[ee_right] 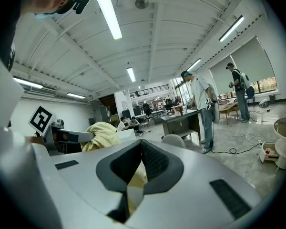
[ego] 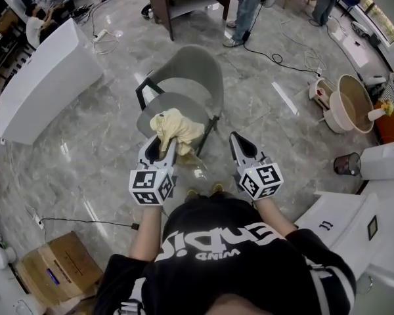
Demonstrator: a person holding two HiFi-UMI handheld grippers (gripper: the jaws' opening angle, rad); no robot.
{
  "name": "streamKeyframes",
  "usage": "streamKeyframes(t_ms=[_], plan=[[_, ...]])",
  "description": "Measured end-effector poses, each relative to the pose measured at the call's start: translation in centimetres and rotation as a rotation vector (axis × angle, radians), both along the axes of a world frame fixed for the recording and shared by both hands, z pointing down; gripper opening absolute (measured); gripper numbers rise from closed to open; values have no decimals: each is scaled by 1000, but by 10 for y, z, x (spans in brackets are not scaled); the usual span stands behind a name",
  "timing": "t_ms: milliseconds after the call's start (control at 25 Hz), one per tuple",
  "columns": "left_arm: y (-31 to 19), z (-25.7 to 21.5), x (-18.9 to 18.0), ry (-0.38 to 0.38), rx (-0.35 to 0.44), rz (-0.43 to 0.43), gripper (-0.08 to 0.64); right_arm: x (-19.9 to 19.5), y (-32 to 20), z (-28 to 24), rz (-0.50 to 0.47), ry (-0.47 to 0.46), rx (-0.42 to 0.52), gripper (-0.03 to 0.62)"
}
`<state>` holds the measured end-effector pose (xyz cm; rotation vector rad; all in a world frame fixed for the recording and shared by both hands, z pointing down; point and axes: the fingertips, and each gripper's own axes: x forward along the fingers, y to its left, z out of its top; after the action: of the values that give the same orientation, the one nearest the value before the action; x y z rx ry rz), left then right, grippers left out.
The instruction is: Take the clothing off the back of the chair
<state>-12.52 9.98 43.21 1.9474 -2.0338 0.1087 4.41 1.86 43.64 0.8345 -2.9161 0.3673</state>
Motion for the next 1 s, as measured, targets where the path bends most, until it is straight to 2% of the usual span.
streamKeyframes(t_ms=[200, 520, 1000], plan=[[5, 14, 3, 4, 28, -15, 164, -3, 1, 5, -15, -5, 10, 14], [12, 18, 3, 32, 16, -50, 166, -2, 0, 7, -20, 3, 6, 14], [13, 11, 11, 38, 22, -41, 166, 0, 6, 10, -31, 2, 0, 14]])
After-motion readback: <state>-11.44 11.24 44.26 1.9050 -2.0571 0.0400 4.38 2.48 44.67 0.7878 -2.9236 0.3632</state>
